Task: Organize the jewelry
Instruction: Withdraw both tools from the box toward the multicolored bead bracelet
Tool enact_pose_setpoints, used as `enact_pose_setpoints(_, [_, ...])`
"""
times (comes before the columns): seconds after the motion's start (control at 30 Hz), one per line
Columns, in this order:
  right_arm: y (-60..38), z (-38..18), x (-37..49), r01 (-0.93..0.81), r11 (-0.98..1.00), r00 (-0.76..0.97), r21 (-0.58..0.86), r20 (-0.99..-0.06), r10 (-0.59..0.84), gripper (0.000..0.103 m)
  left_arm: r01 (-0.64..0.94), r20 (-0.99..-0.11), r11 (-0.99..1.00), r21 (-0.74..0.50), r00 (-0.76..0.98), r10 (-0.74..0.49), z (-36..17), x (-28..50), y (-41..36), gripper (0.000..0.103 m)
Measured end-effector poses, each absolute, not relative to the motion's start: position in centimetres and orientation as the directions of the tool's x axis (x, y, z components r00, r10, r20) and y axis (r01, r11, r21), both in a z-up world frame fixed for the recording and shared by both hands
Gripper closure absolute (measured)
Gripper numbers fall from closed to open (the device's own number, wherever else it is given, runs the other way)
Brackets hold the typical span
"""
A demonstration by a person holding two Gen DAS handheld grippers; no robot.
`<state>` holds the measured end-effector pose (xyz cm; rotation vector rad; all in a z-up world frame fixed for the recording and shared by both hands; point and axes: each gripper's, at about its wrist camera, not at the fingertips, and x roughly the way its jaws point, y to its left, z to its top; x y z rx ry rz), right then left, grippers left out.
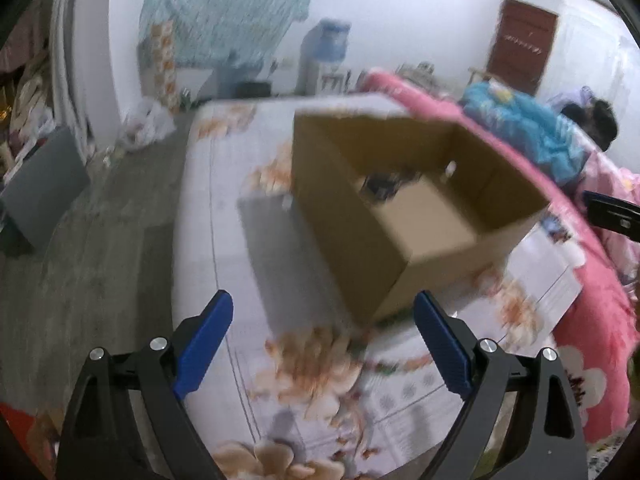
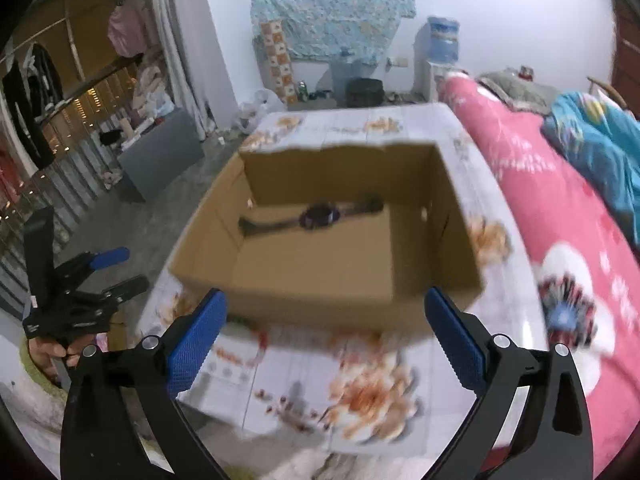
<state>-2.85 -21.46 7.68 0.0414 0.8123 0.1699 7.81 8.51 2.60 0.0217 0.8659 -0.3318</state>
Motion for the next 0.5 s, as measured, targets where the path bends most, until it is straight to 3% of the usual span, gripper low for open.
enact_pose_setpoints(0.37, [-19.7,-1.9,-3.0,0.066,0.971,0.555,0.230,-0.817,0.156,0.008,0.322,-0.769,0.927,0.193,0.637,-0.061,-5.5,7.8,2.9,0.013])
enact_pose_setpoints(0.5, [-20.1,-2.7,-3.4,0.098,0.967,0.547,0.233,-0.825,0.143,0.008,0.364,-0.741,0.899,0.245,0.668,-0.068,-5.3,6.1,1.6,0.013])
